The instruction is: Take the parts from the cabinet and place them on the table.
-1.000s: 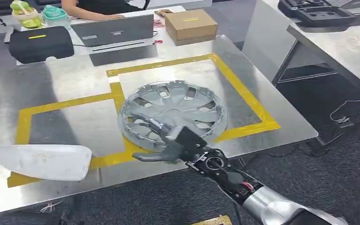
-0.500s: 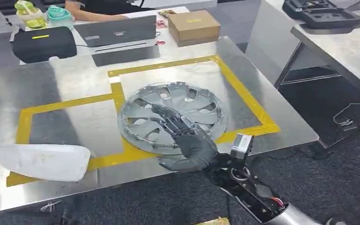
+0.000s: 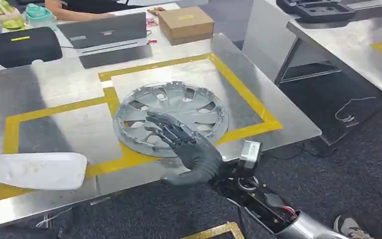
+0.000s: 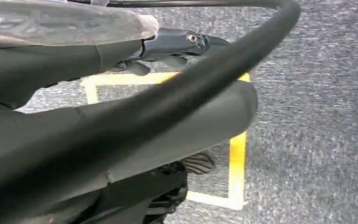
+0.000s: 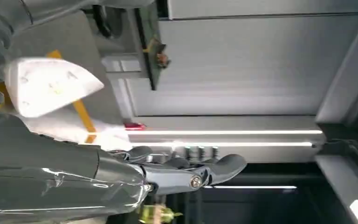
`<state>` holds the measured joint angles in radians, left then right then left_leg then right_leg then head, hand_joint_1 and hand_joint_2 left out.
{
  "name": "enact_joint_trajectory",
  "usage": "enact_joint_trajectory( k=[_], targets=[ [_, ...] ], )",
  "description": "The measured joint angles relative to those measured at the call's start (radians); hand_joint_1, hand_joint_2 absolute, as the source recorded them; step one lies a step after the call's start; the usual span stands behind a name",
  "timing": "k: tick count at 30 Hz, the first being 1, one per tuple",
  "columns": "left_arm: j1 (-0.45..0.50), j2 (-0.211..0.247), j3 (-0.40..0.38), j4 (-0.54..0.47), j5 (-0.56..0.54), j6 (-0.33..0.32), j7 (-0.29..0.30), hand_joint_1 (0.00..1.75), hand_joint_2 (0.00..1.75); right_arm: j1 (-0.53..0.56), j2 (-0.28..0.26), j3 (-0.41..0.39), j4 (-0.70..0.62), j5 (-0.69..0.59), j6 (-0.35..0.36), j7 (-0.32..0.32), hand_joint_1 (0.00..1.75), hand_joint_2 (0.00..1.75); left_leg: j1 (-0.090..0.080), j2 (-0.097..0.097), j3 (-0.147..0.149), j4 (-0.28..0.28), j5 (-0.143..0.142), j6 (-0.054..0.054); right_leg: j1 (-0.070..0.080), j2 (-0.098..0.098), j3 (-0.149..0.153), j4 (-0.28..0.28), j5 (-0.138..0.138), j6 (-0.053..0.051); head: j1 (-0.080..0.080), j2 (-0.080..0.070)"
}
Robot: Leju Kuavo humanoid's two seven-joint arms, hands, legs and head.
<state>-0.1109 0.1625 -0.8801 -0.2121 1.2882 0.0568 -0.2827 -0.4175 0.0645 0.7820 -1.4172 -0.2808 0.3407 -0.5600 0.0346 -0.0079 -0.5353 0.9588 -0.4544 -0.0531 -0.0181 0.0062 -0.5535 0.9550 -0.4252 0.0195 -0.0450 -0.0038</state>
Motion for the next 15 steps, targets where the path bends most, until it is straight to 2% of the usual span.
enact_joint_trajectory(
  k=[1, 2, 3, 4, 6, 7, 8, 9, 10, 12, 13, 14, 15],
  targets=[
    [0.000, 0.000, 0.000, 0.000, 0.000, 0.000, 0.000, 0.00, 0.00, 0.000, -0.004, 0.001, -0.004, -0.002, 0.000, 0.000, 0.00, 1.75, 0.001, 0.000, 0.000, 0.003, -0.005, 0.008, 0.003, 0.003, -0.003, 0.005, 0.003, 0.005, 0.010, 0.000],
    [0.001, -0.002, 0.000, 0.000, 0.000, 0.000, 0.000, 0.00, 0.00, 0.002, -0.008, 0.001, -0.006, -0.006, 0.001, 0.002, 0.00, 1.75, 0.000, 0.001, -0.006, 0.004, -0.002, 0.013, 0.000, 0.003, -0.005, 0.005, 0.004, 0.010, 0.017, 0.000],
    [0.000, -0.001, 0.000, 0.000, 0.000, 0.000, 0.000, 0.00, 0.00, 0.003, -0.011, 0.001, -0.008, -0.010, 0.002, 0.002, 0.00, 1.75, 0.000, 0.003, -0.010, 0.001, 0.001, 0.026, -0.003, 0.001, -0.009, 0.012, -0.007, 0.015, 0.019, 0.000],
    [-0.001, -0.001, 0.000, 0.000, 0.000, 0.000, 0.000, 0.00, 0.00, 0.005, -0.016, 0.001, -0.011, -0.012, 0.002, 0.003, 0.00, 1.75, -0.002, 0.005, -0.016, 0.002, 0.008, 0.037, -0.003, -0.002, -0.032, 0.048, -0.050, 0.017, 0.027, 0.000],
    [-0.001, 0.000, 0.000, 0.000, -0.002, 0.004, 0.000, 0.00, 0.00, 0.004, -0.019, 0.002, -0.016, -0.013, 0.003, 0.004, 0.00, 1.75, -0.007, 0.007, -0.028, 0.002, 0.017, 0.051, 0.000, -0.003, -0.083, 0.213, -0.158, 0.018, 0.046, 0.000],
    [-0.001, 0.000, 0.000, 0.000, -0.002, 0.004, 0.000, 0.00, 0.00, 0.005, -0.021, 0.003, -0.017, -0.013, 0.003, 0.004, 0.00, 1.75, -0.012, 0.008, -0.034, 0.002, 0.021, 0.057, 0.001, -0.003, -0.103, 0.286, -0.192, 0.017, 0.054, 0.000],
    [-0.001, 0.000, 0.000, 0.000, -0.003, 0.005, 0.000, 0.00, 0.00, 0.006, -0.023, 0.004, -0.017, -0.013, 0.003, 0.006, 0.00, 1.75, -0.019, 0.009, -0.041, 0.003, 0.026, 0.062, 0.001, -0.003, -0.112, 0.337, -0.209, 0.013, 0.060, 0.000],
    [-0.001, 0.000, 0.000, 0.000, -0.003, 0.006, 0.000, 0.00, 0.00, 0.009, -0.025, 0.005, -0.017, -0.013, 0.003, 0.007, 0.00, 1.75, -0.026, 0.009, -0.046, 0.003, 0.031, 0.064, 0.003, -0.003, -0.098, 0.336, -0.199, 0.008, 0.063, 0.000],
    [-0.001, 0.000, 0.000, 0.000, -0.003, 0.006, 0.000, 0.00, 0.00, 0.011, -0.026, 0.006, -0.017, -0.013, 0.005, 0.007, 0.00, 1.75, -0.030, 0.009, -0.051, 0.003, 0.036, 0.066, 0.009, -0.002, -0.061, 0.289, -0.170, -0.001, 0.066, 0.000],
    [-0.001, 0.000, 0.000, 0.000, -0.003, 0.006, 0.001, 0.00, 0.00, 0.010, -0.027, 0.008, -0.021, -0.012, 0.006, 0.008, 0.00, 1.75, -0.040, 0.007, -0.056, 0.003, 0.044, 0.068, 0.023, -0.001, 0.049, 0.112, -0.100, -0.032, 0.073, 0.000],
    [-0.001, -0.004, 0.000, -0.001, -0.004, 0.006, 0.001, 0.00, 0.00, 0.008, -0.027, 0.008, -0.027, -0.013, 0.006, 0.008, 0.00, 1.75, -0.036, 0.008, -0.057, 0.003, 0.049, 0.069, 0.035, 0.000, 0.100, 0.011, -0.100, -0.059, 0.076, 0.000],
    [-0.002, -0.004, 0.000, -0.001, -0.004, 0.006, 0.001, 0.00, 0.00, 0.007, -0.027, 0.009, -0.030, -0.013, 0.008, 0.008, 0.00, 1.75, -0.043, 0.008, -0.061, 0.002, 0.057, 0.062, 0.034, -0.002, 0.126, -0.018, -0.099, -0.057, 0.064, 0.000],
    [-0.002, -0.005, 0.000, -0.001, -0.004, 0.006, 0.002, 0.00, 0.00, 0.007, -0.027, 0.010, -0.033, -0.012, 0.008, 0.008, 0.00, 1.75, -0.035, 0.011, -0.064, 0.000, 0.066, 0.052, 0.042, 0.000, 0.123, -0.021, -0.090, -0.050, 0.064, 0.000]
  ],
)
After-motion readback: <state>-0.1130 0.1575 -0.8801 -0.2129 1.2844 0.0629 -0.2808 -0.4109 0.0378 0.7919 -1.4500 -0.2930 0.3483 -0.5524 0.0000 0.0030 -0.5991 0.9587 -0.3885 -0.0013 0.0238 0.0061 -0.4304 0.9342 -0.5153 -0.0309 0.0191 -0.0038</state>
